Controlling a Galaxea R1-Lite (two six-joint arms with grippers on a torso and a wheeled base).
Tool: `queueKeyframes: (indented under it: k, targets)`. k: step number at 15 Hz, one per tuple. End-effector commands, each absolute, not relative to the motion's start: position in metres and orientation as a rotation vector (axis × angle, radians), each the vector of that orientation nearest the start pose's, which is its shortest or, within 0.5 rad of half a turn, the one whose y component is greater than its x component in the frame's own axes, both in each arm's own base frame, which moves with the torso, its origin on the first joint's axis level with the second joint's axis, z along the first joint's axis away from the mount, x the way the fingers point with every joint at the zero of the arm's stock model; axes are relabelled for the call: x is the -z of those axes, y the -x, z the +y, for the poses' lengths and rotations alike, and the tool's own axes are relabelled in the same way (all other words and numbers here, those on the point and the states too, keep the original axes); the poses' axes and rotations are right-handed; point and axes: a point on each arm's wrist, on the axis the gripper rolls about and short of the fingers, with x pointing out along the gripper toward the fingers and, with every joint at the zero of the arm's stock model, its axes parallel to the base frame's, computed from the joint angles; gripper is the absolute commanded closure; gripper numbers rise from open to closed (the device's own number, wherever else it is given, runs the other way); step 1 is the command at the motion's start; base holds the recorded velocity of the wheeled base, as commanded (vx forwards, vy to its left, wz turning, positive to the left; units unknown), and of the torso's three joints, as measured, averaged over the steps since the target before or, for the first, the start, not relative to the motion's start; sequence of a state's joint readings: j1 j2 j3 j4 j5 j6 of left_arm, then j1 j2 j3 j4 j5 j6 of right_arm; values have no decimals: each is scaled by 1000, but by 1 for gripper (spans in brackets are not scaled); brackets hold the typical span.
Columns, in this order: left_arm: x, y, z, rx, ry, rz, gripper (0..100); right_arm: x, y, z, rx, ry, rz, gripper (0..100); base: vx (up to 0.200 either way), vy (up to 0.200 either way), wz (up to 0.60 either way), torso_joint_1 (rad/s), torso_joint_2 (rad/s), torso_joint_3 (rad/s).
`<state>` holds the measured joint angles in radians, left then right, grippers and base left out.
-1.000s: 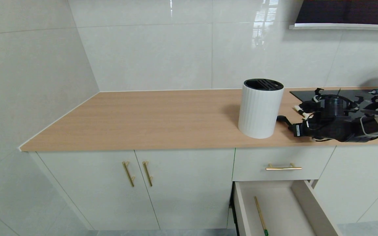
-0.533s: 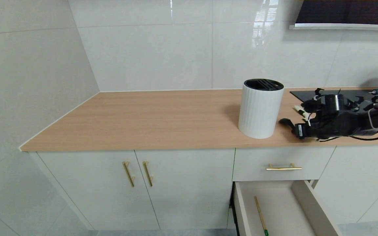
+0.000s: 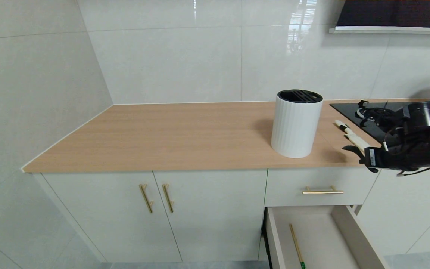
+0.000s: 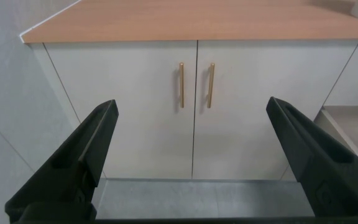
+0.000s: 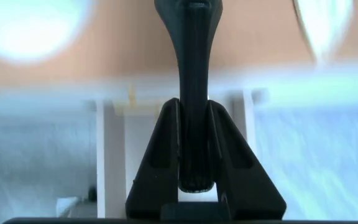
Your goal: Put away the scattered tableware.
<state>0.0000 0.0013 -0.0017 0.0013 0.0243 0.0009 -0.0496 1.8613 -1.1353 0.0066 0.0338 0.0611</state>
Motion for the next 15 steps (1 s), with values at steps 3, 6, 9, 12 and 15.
queueKeyframes:
  k: [3, 6, 9, 12, 15]
  targets:
    - [-76, 23, 1, -25, -2, 2, 0, -164, -273, -13, 63, -105, 716, 100, 0, 0, 0, 0, 0, 0]
    - [-76, 23, 1, -25, 0, 2, 0, -137, -258, -3, 34, -91, 719, 100, 0, 0, 0, 0, 0, 0]
    - [-76, 23, 1, -25, 0, 2, 0, -119, -264, 3, 10, -81, 743, 100, 0, 0, 0, 0, 0, 0]
    - [-76, 23, 1, -25, 0, 2, 0, -107, -271, 3, 37, -69, 762, 100, 0, 0, 0, -139, 321, 178]
    - [-76, 23, 1, -25, -2, 2, 0, -103, -270, 10, 21, -55, 766, 100, 0, 0, 0, -203, 479, 269]
